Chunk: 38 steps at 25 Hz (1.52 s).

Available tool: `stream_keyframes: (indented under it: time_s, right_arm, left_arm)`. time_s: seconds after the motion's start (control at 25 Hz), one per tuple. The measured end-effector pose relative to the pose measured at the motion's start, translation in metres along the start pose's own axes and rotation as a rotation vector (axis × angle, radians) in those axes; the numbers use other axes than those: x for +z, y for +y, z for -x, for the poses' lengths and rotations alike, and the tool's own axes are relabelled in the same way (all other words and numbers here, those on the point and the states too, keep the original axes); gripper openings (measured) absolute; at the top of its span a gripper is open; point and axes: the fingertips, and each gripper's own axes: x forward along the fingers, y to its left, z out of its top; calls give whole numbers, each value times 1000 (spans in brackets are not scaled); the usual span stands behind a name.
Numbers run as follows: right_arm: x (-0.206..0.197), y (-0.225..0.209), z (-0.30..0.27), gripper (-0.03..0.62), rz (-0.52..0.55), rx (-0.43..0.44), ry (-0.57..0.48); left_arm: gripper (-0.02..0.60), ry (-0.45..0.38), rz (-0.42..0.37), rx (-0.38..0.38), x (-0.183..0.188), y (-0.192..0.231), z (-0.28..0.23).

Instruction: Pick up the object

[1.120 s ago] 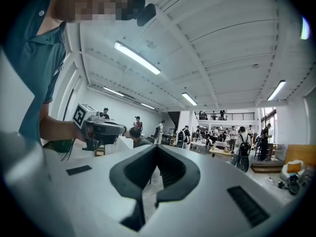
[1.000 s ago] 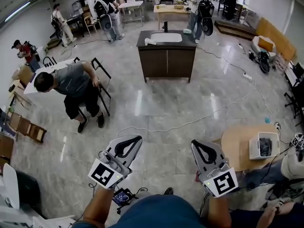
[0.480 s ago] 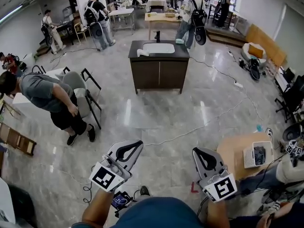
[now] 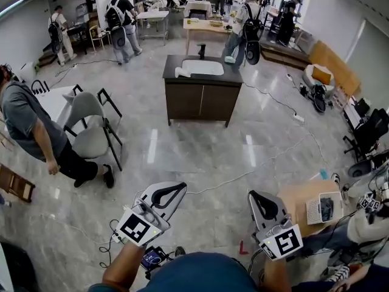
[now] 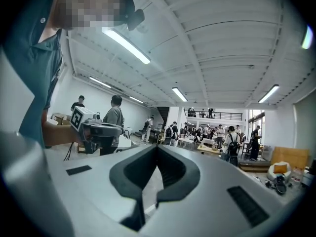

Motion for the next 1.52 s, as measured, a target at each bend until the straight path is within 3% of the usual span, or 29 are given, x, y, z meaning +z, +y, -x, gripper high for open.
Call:
stream_keyframes:
  time_s: [0.4, 0.72, 1.16, 1.52]
  right_arm:
    - [-28, -52, -51, 14, -19, 56, -14]
    - [-49, -134, -75, 14, -42, 122, -54]
    - [-72, -218, -77, 14, -69, 164, -95]
    - [-87, -248, -96, 14, -82, 137, -90]
  left_arm:
    - [3, 39, 6, 77, -27, 43, -38]
    - [3, 87, -13, 142, -33, 58, -119]
    - [3, 118, -33, 165, -33, 55, -210]
    - [3, 132, -38, 140, -43, 78, -245]
